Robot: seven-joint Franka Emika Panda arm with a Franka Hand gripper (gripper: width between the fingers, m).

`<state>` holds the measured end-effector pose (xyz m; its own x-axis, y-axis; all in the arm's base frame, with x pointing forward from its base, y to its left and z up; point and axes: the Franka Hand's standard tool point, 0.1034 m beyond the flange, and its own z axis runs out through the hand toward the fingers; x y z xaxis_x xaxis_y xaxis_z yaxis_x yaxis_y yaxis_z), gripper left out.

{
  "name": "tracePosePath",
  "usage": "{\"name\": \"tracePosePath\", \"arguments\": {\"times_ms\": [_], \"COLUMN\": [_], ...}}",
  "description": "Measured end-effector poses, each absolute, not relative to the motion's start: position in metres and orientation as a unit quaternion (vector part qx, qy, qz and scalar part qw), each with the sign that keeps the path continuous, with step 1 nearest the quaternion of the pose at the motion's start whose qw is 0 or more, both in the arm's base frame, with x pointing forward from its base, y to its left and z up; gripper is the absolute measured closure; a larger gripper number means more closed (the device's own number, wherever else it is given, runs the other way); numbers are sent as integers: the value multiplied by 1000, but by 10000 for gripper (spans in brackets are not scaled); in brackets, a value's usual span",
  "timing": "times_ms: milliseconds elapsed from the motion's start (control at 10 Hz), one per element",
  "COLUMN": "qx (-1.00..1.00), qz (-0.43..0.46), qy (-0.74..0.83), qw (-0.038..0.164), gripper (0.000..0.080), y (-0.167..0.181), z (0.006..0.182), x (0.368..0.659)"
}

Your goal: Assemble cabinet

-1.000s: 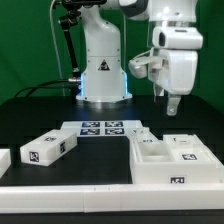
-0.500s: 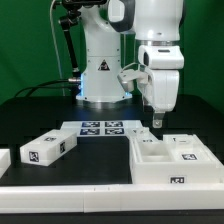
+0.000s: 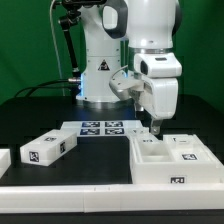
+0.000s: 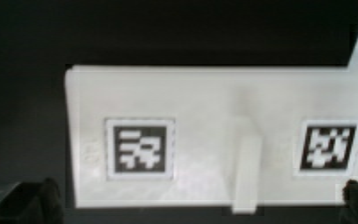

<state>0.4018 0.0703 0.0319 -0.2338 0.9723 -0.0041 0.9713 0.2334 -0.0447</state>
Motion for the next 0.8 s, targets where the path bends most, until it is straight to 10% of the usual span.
{"name": "tracePosePath", "arguments": {"times_ms": [600,800], "qx": [-620,-620], "qz": [26,28], "qy": [-784,-783], "qw": [27,30], "gripper": [3,280], "y": [68,68], "z": [19,16], "x": [390,388]}}
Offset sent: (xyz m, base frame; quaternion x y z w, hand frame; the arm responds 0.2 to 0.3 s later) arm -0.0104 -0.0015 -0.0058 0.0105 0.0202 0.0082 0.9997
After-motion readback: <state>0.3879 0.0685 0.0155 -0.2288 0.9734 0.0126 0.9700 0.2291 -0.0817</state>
